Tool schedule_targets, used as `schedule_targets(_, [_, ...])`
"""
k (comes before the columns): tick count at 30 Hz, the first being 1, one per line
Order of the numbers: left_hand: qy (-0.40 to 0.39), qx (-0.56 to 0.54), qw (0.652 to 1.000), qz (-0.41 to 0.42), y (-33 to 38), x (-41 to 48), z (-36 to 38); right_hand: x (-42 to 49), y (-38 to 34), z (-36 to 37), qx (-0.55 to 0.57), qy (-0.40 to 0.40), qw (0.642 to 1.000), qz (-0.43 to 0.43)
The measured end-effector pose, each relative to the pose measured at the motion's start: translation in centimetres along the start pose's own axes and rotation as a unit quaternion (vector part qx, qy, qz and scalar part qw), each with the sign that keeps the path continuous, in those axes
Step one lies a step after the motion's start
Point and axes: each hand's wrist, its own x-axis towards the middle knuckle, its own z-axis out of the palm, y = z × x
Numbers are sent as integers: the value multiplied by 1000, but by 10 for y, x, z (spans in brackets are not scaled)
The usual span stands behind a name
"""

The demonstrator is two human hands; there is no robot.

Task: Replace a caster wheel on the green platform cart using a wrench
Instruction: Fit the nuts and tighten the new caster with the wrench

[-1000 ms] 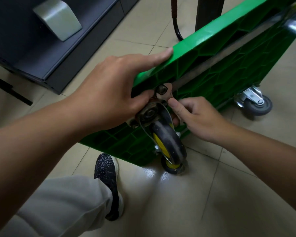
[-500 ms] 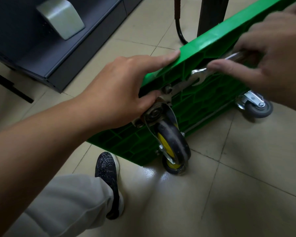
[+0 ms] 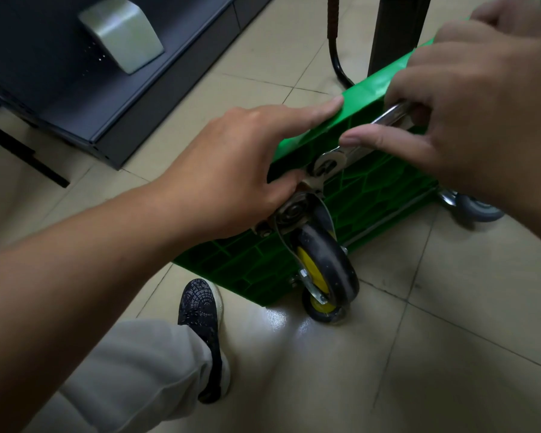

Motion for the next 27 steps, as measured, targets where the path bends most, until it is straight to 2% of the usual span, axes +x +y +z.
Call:
schedule_targets(7, [0,5,1000,-7,1,1,1,-14,5,21,33,39,998,19])
schedule_targets(12, [-1,-2,1000,-13,0,0,0,-29,15,28,84,38,995,-27])
schedule_targets(15, [-4,-1,1000,-14,1,0,0,-37,16,32,92,42,995,-25])
schedule_targets(18, [-8,2,1000,-15,2,0,0,-34,17,30,74,55,995,-46])
schedule_targets(23, [-12,6,1000,-22,4,0,-1,-18,23,15,18,114,984,-138])
schedule_targets(27, [-12,4,1000,-17,4,1,-2,-20,20,19,13,129,982,-134])
